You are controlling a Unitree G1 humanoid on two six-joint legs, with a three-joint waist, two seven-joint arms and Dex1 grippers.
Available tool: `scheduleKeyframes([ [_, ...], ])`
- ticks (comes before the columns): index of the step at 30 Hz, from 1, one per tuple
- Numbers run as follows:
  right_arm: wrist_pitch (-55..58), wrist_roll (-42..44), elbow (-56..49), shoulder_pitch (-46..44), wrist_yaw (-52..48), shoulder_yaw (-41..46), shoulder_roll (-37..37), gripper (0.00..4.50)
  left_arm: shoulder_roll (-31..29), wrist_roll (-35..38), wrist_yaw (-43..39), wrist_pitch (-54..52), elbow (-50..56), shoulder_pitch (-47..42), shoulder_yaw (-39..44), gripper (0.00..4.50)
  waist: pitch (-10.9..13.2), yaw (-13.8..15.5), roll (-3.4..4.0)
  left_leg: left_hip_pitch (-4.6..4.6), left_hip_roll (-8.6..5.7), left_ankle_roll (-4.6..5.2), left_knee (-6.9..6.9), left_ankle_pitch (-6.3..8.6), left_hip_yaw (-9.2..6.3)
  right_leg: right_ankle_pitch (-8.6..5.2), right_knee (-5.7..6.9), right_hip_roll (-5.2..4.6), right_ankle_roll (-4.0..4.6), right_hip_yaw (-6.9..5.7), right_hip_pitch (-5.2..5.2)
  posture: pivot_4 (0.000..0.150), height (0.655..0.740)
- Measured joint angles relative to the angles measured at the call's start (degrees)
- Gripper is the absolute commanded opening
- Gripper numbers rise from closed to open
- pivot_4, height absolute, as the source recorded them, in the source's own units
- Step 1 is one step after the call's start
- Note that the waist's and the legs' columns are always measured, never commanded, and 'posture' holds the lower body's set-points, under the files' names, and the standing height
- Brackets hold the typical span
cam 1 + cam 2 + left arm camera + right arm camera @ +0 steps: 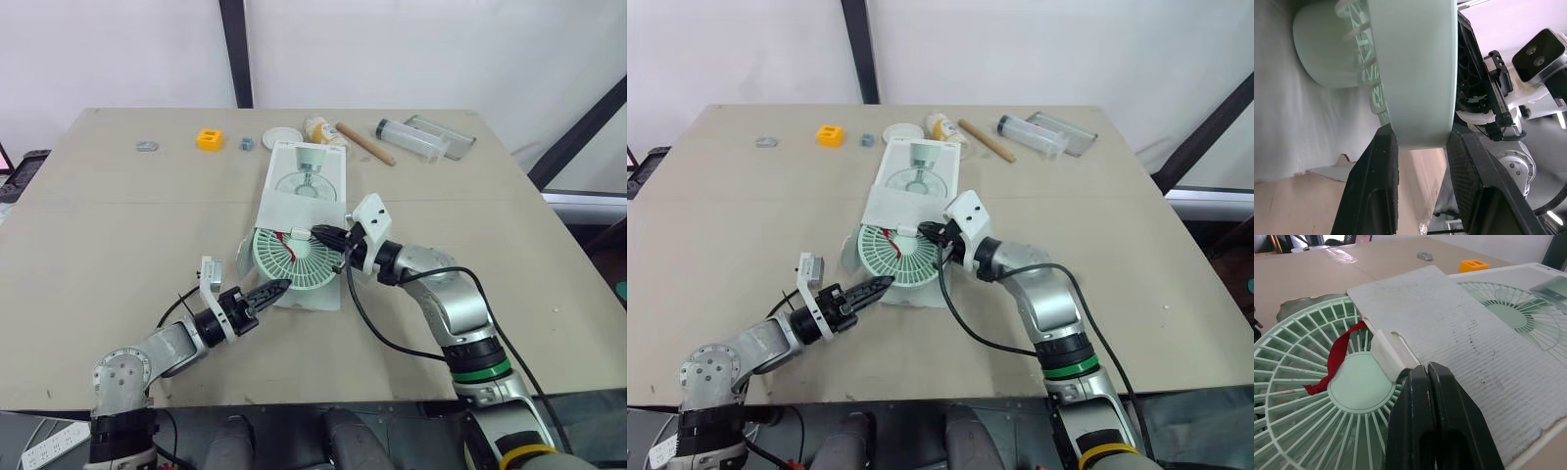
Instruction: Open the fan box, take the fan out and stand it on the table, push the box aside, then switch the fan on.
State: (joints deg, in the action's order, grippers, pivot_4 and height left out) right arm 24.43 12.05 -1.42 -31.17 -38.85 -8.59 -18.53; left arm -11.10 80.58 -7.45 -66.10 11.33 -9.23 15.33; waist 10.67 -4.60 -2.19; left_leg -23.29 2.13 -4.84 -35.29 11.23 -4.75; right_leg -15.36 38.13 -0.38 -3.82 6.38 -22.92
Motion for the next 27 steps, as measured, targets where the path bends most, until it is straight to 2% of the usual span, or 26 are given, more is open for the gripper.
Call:
scheduleKeyframes([
  [7,0.0,0.0,0.0,0.0,0.0,0.0,0.0,0.0,-0.8,1.5,0.9,0.9,1.0,1.2,-0.9,0.99,0.0,0.0,0.0,0.0,0.0,0.0,0.0,0.0,0.0,0.0,0.0,0.0,0.01,0.0,0.0,0.15,0.74],
  [9,0.0,0.0,0.0,0.0,0.0,0.0,0.1,0.0,-1.0,1.7,1.0,1.1,1.0,1.3,-1.2,2.01,0.0,0.0,0.0,0.0,0.0,0.0,0.0,0.0,0.0,-0.01,0.0,0.0,0.01,0.0,0.0,0.15,0.74],
  [12,0.0,0.0,0.0,0.1,-0.1,-0.1,0.2,0.0,-1.6,1.9,1.9,1.0,1.1,2.1,-2.3,2.75,0.0,0.0,0.01,-0.01,-0.01,0.0,0.0,0.0,0.01,-0.01,0.0,-0.01,0.01,0.01,-0.01,0.15,0.74],
  [15,0.0,0.0,0.0,0.1,-0.2,-0.1,0.2,0.0,-2.0,2.4,2.3,1.0,1.1,2.4,-3.0,4.14,0.0,0.0,0.01,-0.01,-0.01,0.0,0.0,0.0,0.01,0.0,0.0,-0.01,0.01,0.0,-0.01,0.15,0.74],
  [16,0.0,0.0,0.0,0.1,-0.2,-0.1,0.2,0.0,-2.3,2.6,2.4,0.9,1.2,2.5,-3.3,4.32,0.0,0.0,0.01,0.0,0.0,0.0,0.0,0.0,0.01,0.0,0.0,-0.01,0.01,0.0,-0.01,0.15,0.74],
  [19,-0.1,0.0,0.1,0.1,-0.2,-0.1,0.3,0.0,-5.7,3.1,1.9,0.6,2.1,4.0,-3.7,4.42,0.0,0.0,0.01,-0.01,0.0,0.0,0.0,0.0,0.01,0.0,0.0,-0.01,0.03,0.01,-0.04,0.15,0.74],
  [27,-0.7,0.0,0.1,0.4,-0.2,-0.1,0.5,0.0,-8.9,5.7,0.9,2.7,2.7,4.7,-1.0,4.42,0.0,0.0,0.01,-0.04,0.0,0.0,0.01,0.0,0.03,-0.01,0.0,-0.03,0.05,0.01,-0.08,0.15,0.74],
])
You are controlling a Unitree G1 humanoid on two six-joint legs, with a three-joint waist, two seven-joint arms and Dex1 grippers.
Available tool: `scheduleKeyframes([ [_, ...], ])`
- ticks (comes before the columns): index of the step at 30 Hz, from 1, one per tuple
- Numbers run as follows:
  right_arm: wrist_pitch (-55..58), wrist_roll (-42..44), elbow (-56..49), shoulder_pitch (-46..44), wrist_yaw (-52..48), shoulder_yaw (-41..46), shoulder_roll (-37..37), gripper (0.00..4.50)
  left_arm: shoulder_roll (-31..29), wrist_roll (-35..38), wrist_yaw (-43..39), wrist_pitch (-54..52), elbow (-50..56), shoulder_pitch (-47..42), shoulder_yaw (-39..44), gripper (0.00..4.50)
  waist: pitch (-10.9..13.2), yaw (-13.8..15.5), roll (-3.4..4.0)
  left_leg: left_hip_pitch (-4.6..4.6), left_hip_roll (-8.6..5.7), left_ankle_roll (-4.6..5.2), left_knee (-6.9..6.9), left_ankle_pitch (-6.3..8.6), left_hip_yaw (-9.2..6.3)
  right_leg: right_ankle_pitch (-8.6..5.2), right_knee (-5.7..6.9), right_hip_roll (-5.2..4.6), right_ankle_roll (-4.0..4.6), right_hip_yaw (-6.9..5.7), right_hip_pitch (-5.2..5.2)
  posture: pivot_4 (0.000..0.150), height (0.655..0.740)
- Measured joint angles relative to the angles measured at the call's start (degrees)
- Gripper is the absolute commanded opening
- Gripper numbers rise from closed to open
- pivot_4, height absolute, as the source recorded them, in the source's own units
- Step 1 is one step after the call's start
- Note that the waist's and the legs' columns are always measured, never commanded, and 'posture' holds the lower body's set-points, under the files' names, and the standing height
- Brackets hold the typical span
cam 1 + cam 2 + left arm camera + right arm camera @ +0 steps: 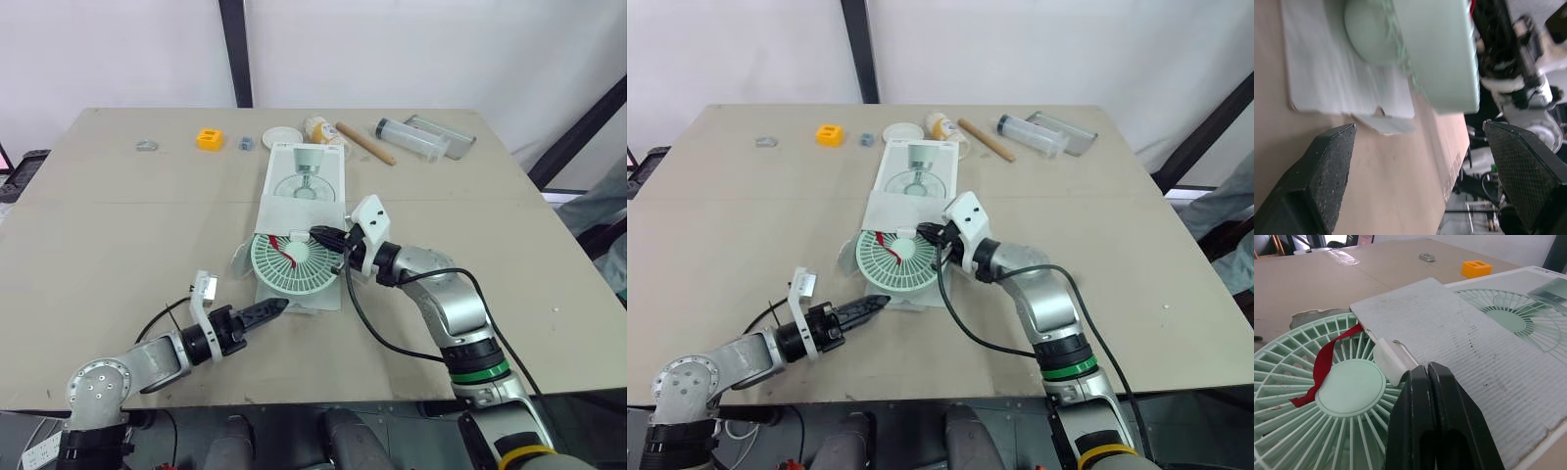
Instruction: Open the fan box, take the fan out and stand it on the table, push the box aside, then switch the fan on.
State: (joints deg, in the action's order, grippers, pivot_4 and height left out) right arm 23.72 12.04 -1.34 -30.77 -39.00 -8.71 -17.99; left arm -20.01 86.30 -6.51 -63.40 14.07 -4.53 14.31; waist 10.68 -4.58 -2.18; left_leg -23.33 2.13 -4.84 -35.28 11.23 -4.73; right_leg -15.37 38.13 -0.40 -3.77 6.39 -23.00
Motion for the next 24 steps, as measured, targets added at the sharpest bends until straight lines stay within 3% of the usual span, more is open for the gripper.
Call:
scheduleKeyframes([
  [11,-0.4,0.0,0.3,0.0,0.0,0.0,0.1,0.0,0.8,1.3,-0.3,3.2,-1.5,-0.1,-0.8,4.42,0.0,0.0,0.0,0.0,0.0,0.0,0.0,0.0,0.01,0.01,0.0,0.01,0.01,0.0,-0.01,0.15,0.74],
  [24,-0.5,0.0,0.3,0.0,0.1,0.0,0.1,0.0,3.1,-4.3,-6.9,5.8,-8.2,-3.5,-2.4,4.42,0.0,0.0,0.0,0.0,0.0,0.0,0.0,0.0,0.01,0.02,0.0,0.01,0.0,0.0,0.0,0.15,0.74],
])
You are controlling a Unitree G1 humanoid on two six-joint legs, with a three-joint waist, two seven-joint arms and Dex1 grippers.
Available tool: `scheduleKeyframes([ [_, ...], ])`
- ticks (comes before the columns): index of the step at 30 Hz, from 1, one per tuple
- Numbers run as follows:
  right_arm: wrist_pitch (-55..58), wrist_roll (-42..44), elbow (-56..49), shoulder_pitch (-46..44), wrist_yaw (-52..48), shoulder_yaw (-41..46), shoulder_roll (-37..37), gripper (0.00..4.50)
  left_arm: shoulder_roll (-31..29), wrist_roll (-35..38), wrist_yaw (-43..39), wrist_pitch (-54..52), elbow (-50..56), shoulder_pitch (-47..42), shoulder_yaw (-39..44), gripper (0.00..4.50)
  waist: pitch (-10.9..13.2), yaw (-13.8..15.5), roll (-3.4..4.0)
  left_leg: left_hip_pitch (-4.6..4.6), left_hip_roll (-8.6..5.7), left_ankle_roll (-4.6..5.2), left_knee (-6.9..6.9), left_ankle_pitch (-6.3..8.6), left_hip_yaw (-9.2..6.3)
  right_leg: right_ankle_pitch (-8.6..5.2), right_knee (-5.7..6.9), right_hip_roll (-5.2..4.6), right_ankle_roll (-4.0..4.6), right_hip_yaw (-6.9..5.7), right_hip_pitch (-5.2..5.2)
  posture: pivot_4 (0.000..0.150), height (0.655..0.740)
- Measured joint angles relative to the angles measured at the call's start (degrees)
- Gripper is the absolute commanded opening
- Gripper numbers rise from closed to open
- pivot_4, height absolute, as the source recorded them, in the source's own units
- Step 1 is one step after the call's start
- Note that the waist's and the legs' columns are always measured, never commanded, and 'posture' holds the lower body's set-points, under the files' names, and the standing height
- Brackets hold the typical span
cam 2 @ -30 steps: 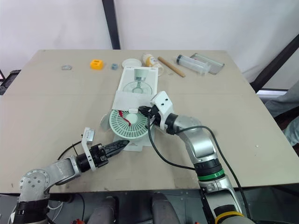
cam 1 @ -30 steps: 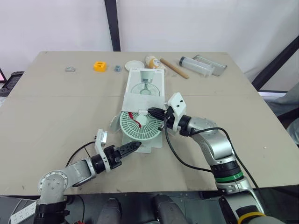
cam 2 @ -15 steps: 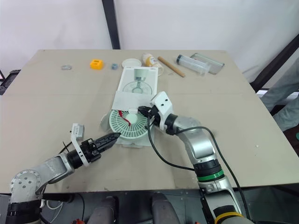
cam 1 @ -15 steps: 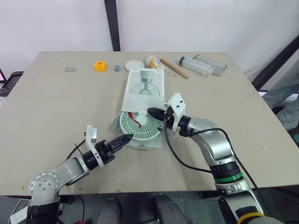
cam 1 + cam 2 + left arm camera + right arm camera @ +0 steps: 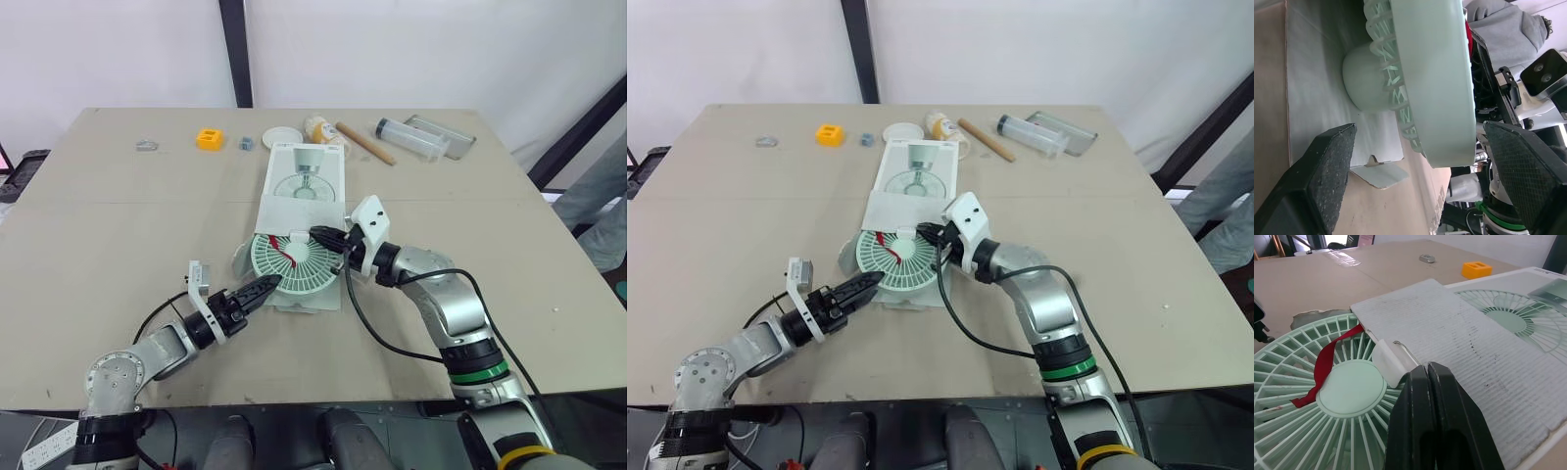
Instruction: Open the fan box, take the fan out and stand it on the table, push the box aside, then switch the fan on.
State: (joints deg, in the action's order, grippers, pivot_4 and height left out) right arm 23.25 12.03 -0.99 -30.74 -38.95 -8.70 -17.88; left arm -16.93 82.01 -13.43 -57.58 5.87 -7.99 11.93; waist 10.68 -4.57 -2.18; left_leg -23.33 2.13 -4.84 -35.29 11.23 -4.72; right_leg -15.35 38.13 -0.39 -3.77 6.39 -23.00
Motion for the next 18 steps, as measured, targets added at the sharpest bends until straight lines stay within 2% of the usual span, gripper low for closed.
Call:
scheduleKeyframes([
  [3,0.0,0.0,0.0,0.0,0.0,0.0,0.0,0.0,0.3,-0.6,-0.7,0.2,-0.4,-0.3,0.0,3.74,0.0,0.0,0.0,0.0,0.0,0.0,0.0,0.0,0.0,0.0,0.0,0.0,0.0,0.0,0.0,0.15,0.74],
  [4,0.0,0.0,0.0,0.0,0.1,0.0,0.0,0.0,0.5,-0.6,-0.8,0.3,-0.5,-0.7,0.0,3.22,0.0,0.0,0.0,0.0,0.0,0.0,0.0,0.0,0.0,0.0,0.0,0.0,0.0,0.0,0.0,0.15,0.74],
  [6,0.0,0.0,0.0,0.0,0.1,0.0,0.0,0.0,0.8,-0.7,-0.8,0.3,-0.5,-1.3,0.0,2.73,0.0,0.0,0.0,0.0,0.0,0.0,0.0,0.0,0.0,0.01,0.0,0.0,-0.01,0.0,0.0,0.15,0.74],
  [7,0.0,0.0,0.0,0.0,0.1,0.0,0.0,0.0,1.2,-0.7,-0.9,0.3,-0.5,-1.7,0.0,2.25,0.0,0.0,0.0,0.0,0.0,0.0,0.0,0.0,0.0,0.0,0.0,0.0,-0.01,0.0,0.0,0.15,0.74],
  [11,0.0,0.0,0.0,0.0,0.1,0.1,0.0,0.0,2.2,-0.2,-0.7,-0.1,-0.8,-1.7,0.1,1.46,0.0,0.0,0.0,0.0,0.0,0.0,0.0,0.0,0.0,0.01,0.0,0.0,-0.02,0.0,0.0,0.15,0.74],
  [14,0.0,0.0,0.0,0.0,0.1,0.1,0.0,0.0,2.2,0.8,-0.3,-0.5,-0.7,-1.7,0.2,1.28,0.0,0.0,0.0,0.0,0.01,0.0,0.0,0.0,0.0,0.01,0.0,0.01,-0.01,0.0,0.0,0.15,0.74],
  [18,-0.2,0.0,0.0,0.0,0.0,0.1,0.0,0.0,1.3,4.1,1.3,-2.1,-0.2,-0.4,0.4,1.25,0.0,0.0,0.0,-0.01,0.01,0.0,0.0,0.0,0.0,0.0,0.0,0.0,-0.01,0.01,0.0,0.15,0.74],
])
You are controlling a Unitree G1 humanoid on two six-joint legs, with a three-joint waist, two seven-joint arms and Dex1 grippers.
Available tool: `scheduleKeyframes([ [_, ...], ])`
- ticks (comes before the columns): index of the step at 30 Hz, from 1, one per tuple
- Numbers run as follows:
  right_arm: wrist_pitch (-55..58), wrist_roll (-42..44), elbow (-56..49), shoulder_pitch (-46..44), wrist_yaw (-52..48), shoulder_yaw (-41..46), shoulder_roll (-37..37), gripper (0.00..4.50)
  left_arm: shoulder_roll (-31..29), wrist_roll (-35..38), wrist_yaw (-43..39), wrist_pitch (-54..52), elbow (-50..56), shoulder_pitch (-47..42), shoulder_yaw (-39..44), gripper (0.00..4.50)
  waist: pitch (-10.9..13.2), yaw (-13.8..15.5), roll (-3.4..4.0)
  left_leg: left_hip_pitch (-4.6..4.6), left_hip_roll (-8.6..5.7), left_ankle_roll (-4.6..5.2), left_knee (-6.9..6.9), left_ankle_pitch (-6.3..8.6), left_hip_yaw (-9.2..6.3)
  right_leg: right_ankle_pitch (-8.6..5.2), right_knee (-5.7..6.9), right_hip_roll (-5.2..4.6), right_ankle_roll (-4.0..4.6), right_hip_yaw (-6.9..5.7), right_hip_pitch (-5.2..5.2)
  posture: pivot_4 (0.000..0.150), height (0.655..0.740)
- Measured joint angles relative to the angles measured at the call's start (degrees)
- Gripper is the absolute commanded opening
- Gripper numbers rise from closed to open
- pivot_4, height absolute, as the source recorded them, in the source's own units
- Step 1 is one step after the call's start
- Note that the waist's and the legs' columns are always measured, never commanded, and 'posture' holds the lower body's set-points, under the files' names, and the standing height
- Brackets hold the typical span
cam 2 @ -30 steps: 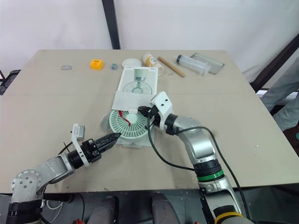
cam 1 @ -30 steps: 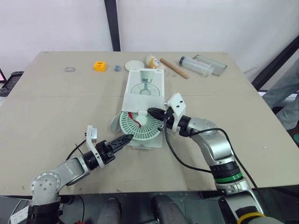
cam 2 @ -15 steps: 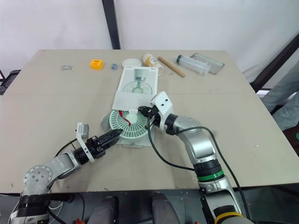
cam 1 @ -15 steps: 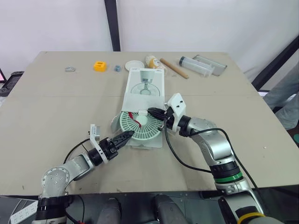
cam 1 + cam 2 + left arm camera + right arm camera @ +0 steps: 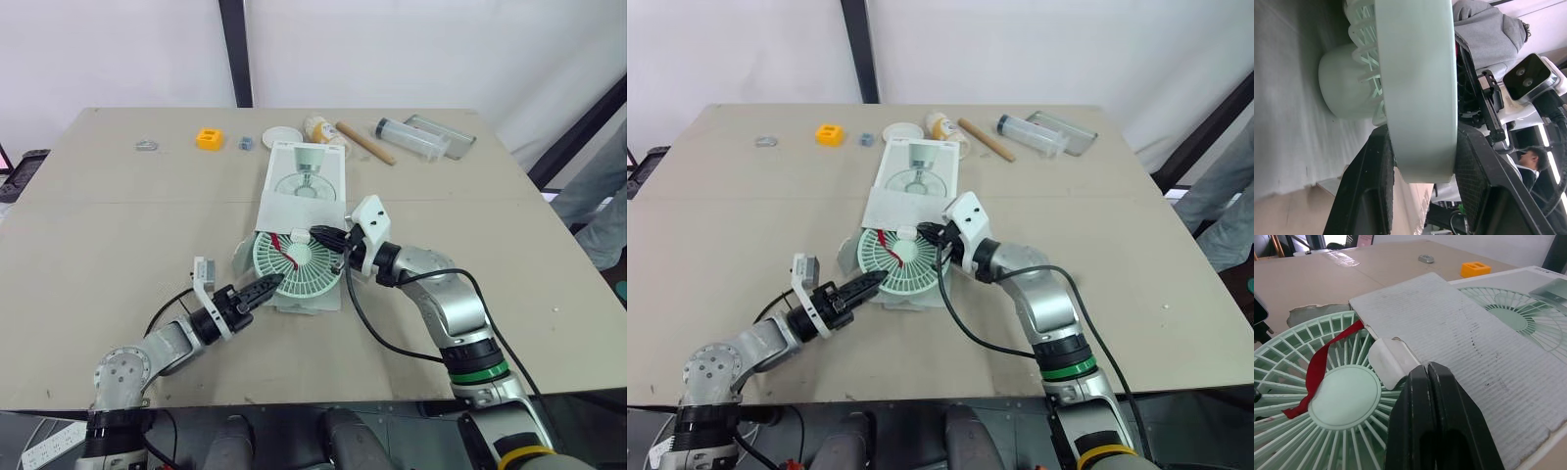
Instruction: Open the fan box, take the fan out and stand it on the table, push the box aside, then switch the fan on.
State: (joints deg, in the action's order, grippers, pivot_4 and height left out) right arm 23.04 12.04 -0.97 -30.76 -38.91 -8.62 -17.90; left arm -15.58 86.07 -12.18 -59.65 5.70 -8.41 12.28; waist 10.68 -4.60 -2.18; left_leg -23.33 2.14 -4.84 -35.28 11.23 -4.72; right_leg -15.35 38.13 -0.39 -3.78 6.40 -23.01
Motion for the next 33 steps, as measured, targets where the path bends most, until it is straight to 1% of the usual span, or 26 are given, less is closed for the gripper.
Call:
scheduleKeyframes([
  [9,-0.4,0.0,0.2,0.0,0.0,0.0,0.0,0.0,-4.7,8.8,3.5,-2.2,4.8,6.2,-0.1,1.25,0.0,0.0,0.0,0.0,0.01,0.0,0.01,0.0,0.0,-0.02,0.0,0.0,0.03,0.0,-0.02,0.15,0.74],
  [13,-0.4,0.0,0.2,0.1,0.0,0.0,0.0,0.0,-6.0,11.1,4.7,-2.2,6.6,7.9,-0.3,1.16,0.0,0.0,0.01,0.01,0.02,0.0,0.01,0.0,0.01,-0.03,0.0,-0.01,0.05,0.0,-0.02,0.15,0.74],
  [15,-0.4,0.0,0.2,0.2,0.0,0.0,0.0,0.0,-6.6,13.0,5.5,-2.0,7.7,9.3,-1.1,1.14,0.0,0.0,0.0,0.0,0.02,0.0,0.0,0.0,0.01,-0.12,0.0,-0.01,0.22,0.0,-0.03,0.15,0.74],
  [16,-0.5,0.0,0.2,0.3,0.0,0.0,0.0,0.0,-8.0,14.1,5.7,-2.1,8.8,10.6,-1.4,1.14,0.0,0.0,0.0,0.01,0.03,0.0,0.01,0.0,0.01,-0.14,0.0,0.0,0.27,0.01,-0.03,0.15,0.74],
  [25,-0.7,0.0,0.2,0.5,-0.1,0.0,0.0,0.0,-10.2,15.3,5.5,-1.1,9.7,11.9,-3.2,1.14,0.0,0.0,0.0,0.01,0.02,-0.01,0.01,0.0,0.03,-0.18,0.0,-0.01,0.34,0.01,-0.04,0.15,0.74],
  [27,-0.7,0.0,0.2,0.5,-0.2,0.0,0.0,0.0,-10.4,15.1,5.4,-0.7,9.7,11.9,-3.6,2.18,0.0,0.0,0.0,0.01,0.02,0.0,0.0,0.0,0.03,-0.18,0.0,-0.01,0.34,0.01,-0.04,0.15,0.74],
  [28,-0.7,0.0,0.2,0.5,-0.2,0.0,0.0,0.0,-10.6,14.9,5.6,-0.6,9.7,11.9,-3.8,2.44,0.0,0.0,0.0,0.01,0.02,-0.01,0.0,0.0,0.03,-0.18,0.0,-0.01,0.34,0.01,-0.04,0.15,0.74],
  [29,-0.7,0.0,0.2,0.5,-0.3,0.0,0.0,0.0,-10.7,14.6,5.6,-0.5,9.6,11.8,-4.0,2.82,0.0,0.0,0.0,0.0,0.02,0.0,0.01,0.0,0.03,-0.18,0.0,-0.01,0.34,0.01,-0.05,0.15,0.74],
  [30,-0.7,0.0,0.2,0.5,-0.5,0.0,0.0,0.0,-11.0,14.0,5.5,-0.4,9.6,11.4,-4.1,3.33,0.0,0.0,0.0,0.0,0.02,0.0,0.01,0.0,0.03,-0.18,0.0,-0.01,0.35,0.01,-0.05,0.15,0.74],
  [31,-0.7,0.0,0.2,0.5,-0.5,0.0,0.0,0.0,-11.2,13.9,5.5,-0.4,9.6,11.2,-4.1,3.52,0.0,0.0,0.0,0.0,0.02,-0.01,0.01,0.0,0.03,-0.18,0.0,-0.01,0.35,0.01,-0.06,0.15,0.74],
  [32,-0.7,0.0,0.2,0.5,-0.6,0.0,0.0,0.0,-11.6,13.8,5.4,-0.4,9.6,11.0,-4.1,3.82,0.0,0.0,0.0,0.0,0.02,0.0,0.01,0.0,0.04,-0.18,0.0,-0.01,0.35,0.01,-0.06,0.15,0.74],
  [33,-0.7,0.1,0.2,0.5,-0.8,0.0,0.0,0.0,-12.7,13.5,5.1,-0.4,9.6,10.5,-4.1,4.26,0.0,0.0,0.0,0.0,0.02,-0.01,0.01,0.0,0.04,-0.18,0.0,-0.01,0.35,0.01,-0.07,0.15,0.74],
])
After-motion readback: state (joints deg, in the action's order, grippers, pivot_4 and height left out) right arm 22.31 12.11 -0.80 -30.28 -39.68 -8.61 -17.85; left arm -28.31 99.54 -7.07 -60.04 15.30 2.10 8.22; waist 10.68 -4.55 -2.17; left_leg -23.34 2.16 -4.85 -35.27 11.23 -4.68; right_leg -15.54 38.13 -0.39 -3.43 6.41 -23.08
